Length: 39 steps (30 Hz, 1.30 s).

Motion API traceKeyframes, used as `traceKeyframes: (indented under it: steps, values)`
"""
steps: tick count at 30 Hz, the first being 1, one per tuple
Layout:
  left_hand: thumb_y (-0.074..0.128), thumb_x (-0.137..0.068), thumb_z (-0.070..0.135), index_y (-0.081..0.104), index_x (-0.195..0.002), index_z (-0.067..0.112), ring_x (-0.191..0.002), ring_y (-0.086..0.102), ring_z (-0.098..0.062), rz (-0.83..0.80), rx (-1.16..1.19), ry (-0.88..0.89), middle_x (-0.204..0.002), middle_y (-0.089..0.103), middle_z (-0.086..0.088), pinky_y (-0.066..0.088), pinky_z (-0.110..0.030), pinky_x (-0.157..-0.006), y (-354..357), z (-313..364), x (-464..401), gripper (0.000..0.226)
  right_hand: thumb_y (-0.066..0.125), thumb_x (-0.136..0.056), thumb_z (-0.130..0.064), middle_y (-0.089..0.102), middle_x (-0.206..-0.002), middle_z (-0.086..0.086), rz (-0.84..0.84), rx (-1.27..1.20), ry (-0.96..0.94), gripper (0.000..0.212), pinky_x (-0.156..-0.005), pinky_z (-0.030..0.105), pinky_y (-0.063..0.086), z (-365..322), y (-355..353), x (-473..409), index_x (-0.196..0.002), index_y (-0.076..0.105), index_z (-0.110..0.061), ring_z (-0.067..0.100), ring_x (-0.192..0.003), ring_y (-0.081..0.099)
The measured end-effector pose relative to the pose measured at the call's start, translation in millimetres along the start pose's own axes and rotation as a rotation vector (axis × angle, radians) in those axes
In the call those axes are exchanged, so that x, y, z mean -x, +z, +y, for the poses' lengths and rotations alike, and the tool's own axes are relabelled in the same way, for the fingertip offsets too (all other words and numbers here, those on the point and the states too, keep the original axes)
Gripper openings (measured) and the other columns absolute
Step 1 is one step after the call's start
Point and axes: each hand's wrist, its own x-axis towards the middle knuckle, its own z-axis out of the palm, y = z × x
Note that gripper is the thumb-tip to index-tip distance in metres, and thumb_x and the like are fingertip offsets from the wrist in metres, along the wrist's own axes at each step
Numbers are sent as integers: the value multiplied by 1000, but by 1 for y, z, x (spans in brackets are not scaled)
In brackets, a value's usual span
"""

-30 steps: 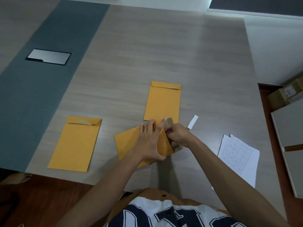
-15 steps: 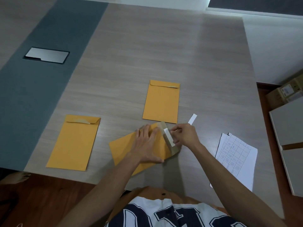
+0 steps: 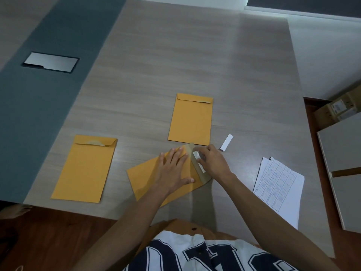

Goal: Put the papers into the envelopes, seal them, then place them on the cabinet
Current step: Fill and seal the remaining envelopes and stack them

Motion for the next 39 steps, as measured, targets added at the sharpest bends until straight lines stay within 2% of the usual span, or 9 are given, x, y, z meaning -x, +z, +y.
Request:
traceKeyframes:
  steps: [5, 11, 23, 29, 33, 39]
  values:
    - [19, -73, 86, 16, -154, 27, -151, -2, -24, 21, 6, -2, -164, -1, 0, 5, -57, -118, 2, -1, 0, 100, 64, -91, -20, 55, -112, 7, -11, 14, -4, 32, -85, 36, 50, -1, 1, -6, -122, 63, -17, 25, -97, 60]
    - [38, -78, 82, 16, -154, 28, -151, -2, -23, 28, 6, -4, -164, -1, 1, 6, -56, -118, 2, 0, 1, 96, 69, -87, -17, 58, -102, 9, 7, -41, 6, 22, -82, 37, 50, -4, 1, -17, -107, 64, -8, 25, -90, 61]
    - [38, -78, 82, 14, -154, 27, -151, -4, -22, 20, 32, -9, -164, -3, 2, 4, -57, -118, 3, -1, 1, 97, 67, -88, -21, 58, -96, 6, 19, -93, 26, 15, -77, 36, 48, -6, 2, -27, -94, 59, -9, 21, -85, 56]
    - [39, -78, 82, 15, -154, 27, -151, -3, -22, 29, 41, -7, -164, -1, 2, 4, -57, -118, 4, -2, 1, 97, 69, -86, -16, 56, -93, 5, 33, -74, -11, 19, -75, 33, 47, -7, 3, -23, -102, 61, -8, 20, -82, 54]
    - [38, -78, 82, 16, -154, 28, -151, -2, -23, 43, 34, -1, -164, 0, 1, 4, -57, -118, 7, -3, 1, 96, 71, -84, -12, 58, -94, 9, 48, -55, -36, 17, -75, 29, 45, -2, 4, -20, -98, 67, -5, 23, -82, 58]
    - [38, -78, 82, 15, -154, 28, -151, -4, -22, 35, 35, -9, -164, -2, 2, 4, -58, -118, 7, -1, 0, 96, 71, -84, -13, 60, -95, 10, 37, -51, 9, 14, -78, 32, 48, -5, 3, -24, -96, 67, -6, 23, -85, 60]
